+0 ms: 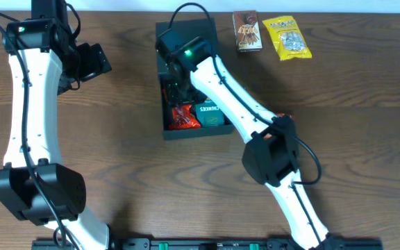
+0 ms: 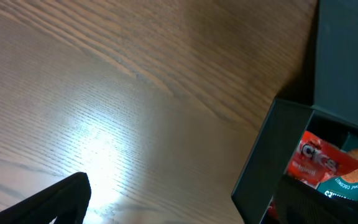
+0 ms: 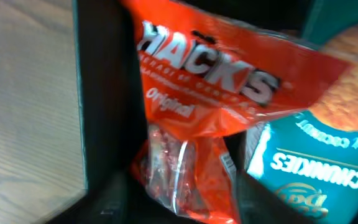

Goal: Pack container
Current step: 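Place the red candy bag into the box beside the cookie box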

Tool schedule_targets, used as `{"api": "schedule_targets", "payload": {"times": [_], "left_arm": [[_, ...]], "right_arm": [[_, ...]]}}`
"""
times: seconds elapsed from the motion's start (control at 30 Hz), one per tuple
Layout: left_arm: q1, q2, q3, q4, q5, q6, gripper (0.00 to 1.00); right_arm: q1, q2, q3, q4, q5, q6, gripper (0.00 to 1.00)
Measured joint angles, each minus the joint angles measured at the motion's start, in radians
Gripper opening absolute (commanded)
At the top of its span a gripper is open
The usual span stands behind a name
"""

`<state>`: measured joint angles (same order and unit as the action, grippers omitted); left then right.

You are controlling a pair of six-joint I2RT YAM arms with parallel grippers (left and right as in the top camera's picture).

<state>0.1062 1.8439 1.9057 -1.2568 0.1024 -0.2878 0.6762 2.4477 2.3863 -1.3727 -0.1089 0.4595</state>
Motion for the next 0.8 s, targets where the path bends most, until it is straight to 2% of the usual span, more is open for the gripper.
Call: {"api": "schedule_targets", "payload": {"times": [0.03,0.1,0.23,0.37,0.43,0.6,0.8], "left_arm": [[0.0,0.0,0.0,0.001,0.0,0.0,0.95],[0.0,0.0,0.0,0.002,0.0,0.0,0.95],[0.0,0.0,0.0,0.002,0.0,0.0,0.95],[0.0,0.0,0.0,0.002,0.0,0.0,0.95],[0.0,0.0,0.0,0.002,0.0,0.0,0.95],[0.0,0.0,0.0,0.002,0.0,0.0,0.95],[0.0,0.0,0.0,0.002,0.0,0.0,0.95]], "right_arm": [[0.002,0.0,-0.002,0.0,0.003,-0.002,0.68],[0.004,0.0,-0.002,-0.002,0.017,-0.008,0.61],[-0.005,0.0,-0.001,-0.036,0.049,-0.024,0.3],[-0.028,0.0,-0.002,-0.043,0.074,-0.043,0.13],[-0.037,0.0,-0.006,-0.017,0.082,-0.047,0.1],[-0.044,0.006,-0.056,0.068,0.091,-0.051,0.1],[-0.043,0.051,-0.078,0.092,0.087,-0.068,0.09]]}}
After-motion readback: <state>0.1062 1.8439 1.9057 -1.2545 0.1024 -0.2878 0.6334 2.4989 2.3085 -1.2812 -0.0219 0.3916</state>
